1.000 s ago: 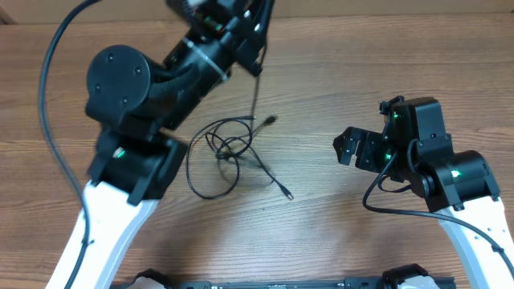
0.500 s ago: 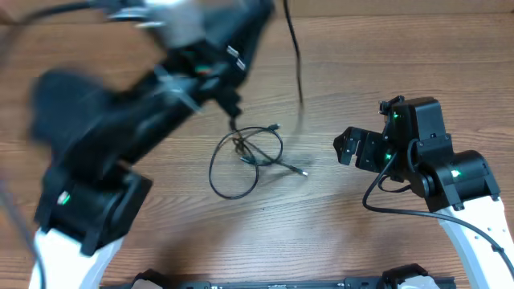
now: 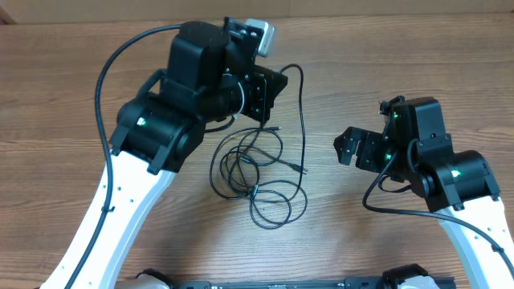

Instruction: Untangle cables

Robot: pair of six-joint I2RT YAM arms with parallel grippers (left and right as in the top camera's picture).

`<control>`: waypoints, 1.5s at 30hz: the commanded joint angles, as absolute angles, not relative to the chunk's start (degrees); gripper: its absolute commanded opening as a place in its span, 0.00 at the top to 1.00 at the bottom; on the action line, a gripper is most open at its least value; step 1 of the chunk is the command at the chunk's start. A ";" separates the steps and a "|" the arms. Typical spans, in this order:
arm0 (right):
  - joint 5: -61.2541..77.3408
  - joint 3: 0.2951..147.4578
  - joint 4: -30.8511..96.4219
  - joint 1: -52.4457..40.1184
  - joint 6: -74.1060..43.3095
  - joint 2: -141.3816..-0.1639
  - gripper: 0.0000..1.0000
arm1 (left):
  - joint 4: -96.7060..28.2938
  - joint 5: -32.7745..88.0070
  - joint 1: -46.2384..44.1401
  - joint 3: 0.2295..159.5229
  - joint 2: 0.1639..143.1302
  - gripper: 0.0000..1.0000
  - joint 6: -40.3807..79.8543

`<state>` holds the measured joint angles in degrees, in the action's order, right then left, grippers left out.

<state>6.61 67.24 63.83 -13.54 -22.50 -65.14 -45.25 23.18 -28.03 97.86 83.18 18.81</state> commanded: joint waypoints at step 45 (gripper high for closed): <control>21.78 69.01 31.77 -37.54 -18.31 -78.59 0.96 | -46.26 -8.60 -24.97 103.02 69.08 0.96 32.12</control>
<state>20.67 67.09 32.14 -37.21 -13.02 -81.08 -44.82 -3.31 -25.34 101.75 67.94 31.62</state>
